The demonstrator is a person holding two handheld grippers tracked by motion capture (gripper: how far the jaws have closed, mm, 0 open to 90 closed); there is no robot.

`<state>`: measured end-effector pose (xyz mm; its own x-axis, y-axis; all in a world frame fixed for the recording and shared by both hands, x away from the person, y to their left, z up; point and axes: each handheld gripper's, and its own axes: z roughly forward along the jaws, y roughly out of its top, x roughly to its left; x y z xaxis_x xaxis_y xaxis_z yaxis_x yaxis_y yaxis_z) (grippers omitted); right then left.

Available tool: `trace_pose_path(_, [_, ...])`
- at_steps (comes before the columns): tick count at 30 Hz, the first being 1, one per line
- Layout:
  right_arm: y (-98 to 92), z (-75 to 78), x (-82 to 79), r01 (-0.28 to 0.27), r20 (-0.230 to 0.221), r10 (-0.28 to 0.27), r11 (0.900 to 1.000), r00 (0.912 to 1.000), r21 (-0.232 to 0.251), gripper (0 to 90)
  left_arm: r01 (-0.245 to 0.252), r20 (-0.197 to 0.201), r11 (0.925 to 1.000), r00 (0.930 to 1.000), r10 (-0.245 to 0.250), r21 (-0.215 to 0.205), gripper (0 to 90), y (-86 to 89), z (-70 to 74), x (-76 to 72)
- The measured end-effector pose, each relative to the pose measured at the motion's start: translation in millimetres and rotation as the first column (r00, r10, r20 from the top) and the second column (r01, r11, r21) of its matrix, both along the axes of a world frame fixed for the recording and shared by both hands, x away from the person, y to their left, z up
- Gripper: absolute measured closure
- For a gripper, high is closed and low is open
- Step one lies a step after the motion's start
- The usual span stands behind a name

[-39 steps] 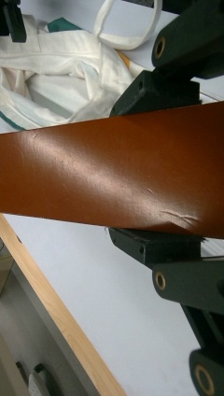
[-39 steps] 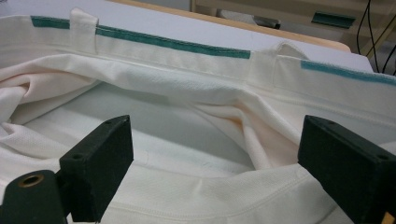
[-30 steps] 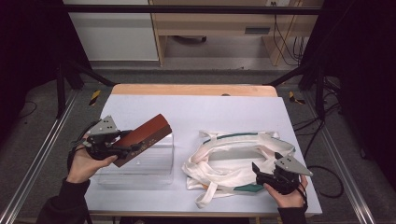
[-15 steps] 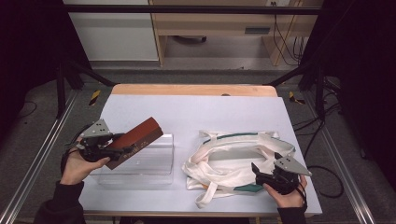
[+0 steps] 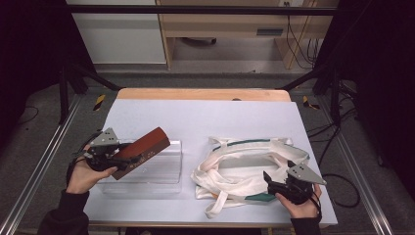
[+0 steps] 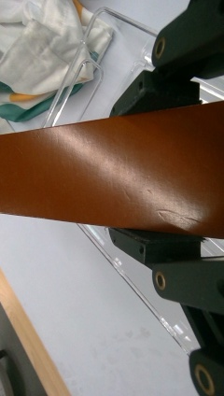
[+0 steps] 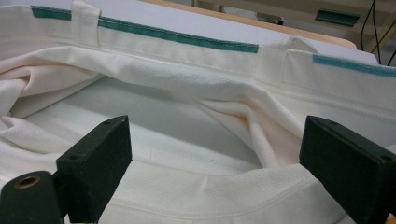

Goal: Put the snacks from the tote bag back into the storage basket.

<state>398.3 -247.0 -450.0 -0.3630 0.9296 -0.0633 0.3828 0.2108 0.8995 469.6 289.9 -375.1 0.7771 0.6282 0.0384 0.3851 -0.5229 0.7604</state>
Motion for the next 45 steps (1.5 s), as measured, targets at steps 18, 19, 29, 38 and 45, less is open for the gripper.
trace_pose_path(18, [0.6,-1.4,0.3,-0.003,-0.007,0.003,1.000,1.0000,0.000,9.9,0.049,-0.024,0.9987,0.9985,-0.049,0.016,42.7,-7.5,-10.0,2.3])
trace_pose_path(19, [0.6,-1.6,0.3,-0.002,-0.006,0.002,1.000,1.0000,-0.001,9.9,0.052,-0.026,0.9983,0.9983,-0.052,0.024,42.7,-8.9,-11.1,2.5])
trace_pose_path(29, [1.1,-3.0,0.6,-0.006,-0.013,0.006,1.000,0.9999,-0.003,9.9,0.062,-0.063,0.9970,0.9963,-0.059,0.047,42.6,-16.2,-26.4,5.9])
trace_pose_path(38, [1.5,-3.6,0.8,-0.009,-0.012,0.009,1.000,0.9999,-0.004,9.9,0.040,-0.087,0.9959,0.9957,-0.033,0.081,42.4,-17.9,-40.5,6.4])
trace_pose_path(45, [2.1,-3.8,1.0,-0.010,-0.014,0.010,1.000,0.9999,-0.005,9.9,0.019,-0.087,0.9948,0.9962,-0.011,0.100,42.2,-17.8,-43.6,5.5])
